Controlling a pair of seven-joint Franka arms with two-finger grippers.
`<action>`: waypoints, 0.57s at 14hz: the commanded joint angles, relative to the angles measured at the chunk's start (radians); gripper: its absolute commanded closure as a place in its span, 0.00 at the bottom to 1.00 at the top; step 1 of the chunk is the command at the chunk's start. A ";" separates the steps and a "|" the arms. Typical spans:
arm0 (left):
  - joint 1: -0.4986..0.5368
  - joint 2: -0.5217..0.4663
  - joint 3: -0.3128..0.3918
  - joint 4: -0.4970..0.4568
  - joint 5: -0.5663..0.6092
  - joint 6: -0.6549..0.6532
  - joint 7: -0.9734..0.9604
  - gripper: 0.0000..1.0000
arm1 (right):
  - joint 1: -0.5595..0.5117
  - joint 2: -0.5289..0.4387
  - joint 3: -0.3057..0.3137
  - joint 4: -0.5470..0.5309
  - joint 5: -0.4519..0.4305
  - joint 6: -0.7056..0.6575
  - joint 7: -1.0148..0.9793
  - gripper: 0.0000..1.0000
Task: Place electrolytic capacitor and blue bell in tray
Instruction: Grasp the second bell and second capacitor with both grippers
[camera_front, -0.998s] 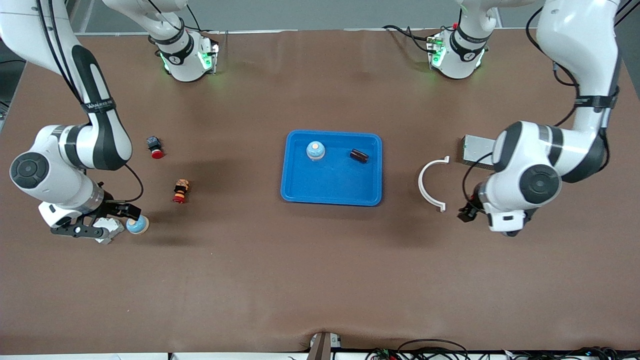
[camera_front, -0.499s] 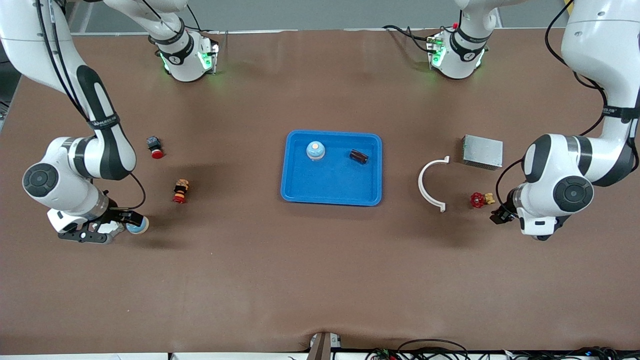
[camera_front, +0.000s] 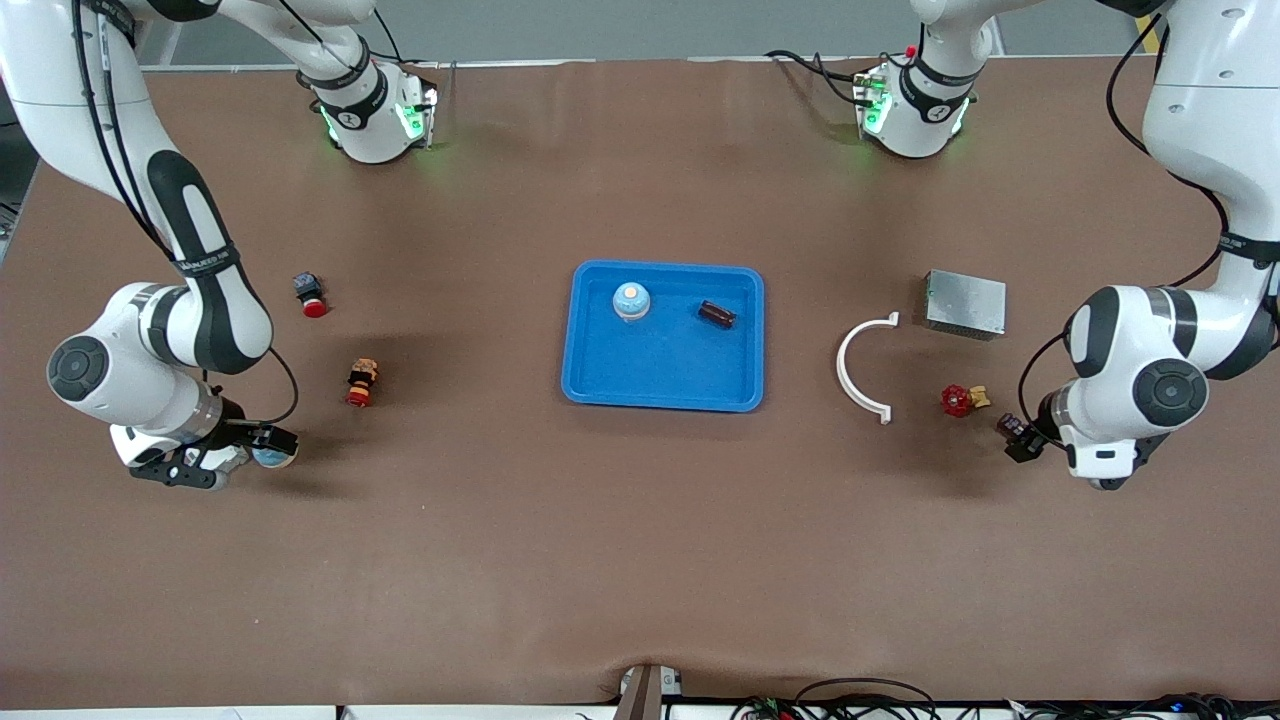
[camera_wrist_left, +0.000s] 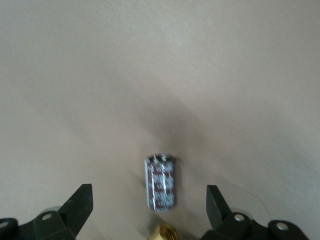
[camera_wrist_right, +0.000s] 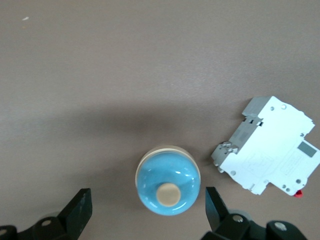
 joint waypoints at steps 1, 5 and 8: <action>0.018 -0.005 -0.016 -0.038 0.010 0.050 0.002 0.00 | -0.027 0.031 0.021 0.019 0.025 0.022 -0.034 0.00; 0.047 0.006 -0.019 -0.067 0.010 0.111 -0.003 0.00 | -0.025 0.050 0.021 0.018 0.025 0.050 -0.034 0.00; 0.050 0.006 -0.019 -0.079 0.010 0.114 -0.003 0.26 | -0.024 0.067 0.019 0.016 0.025 0.068 -0.033 0.00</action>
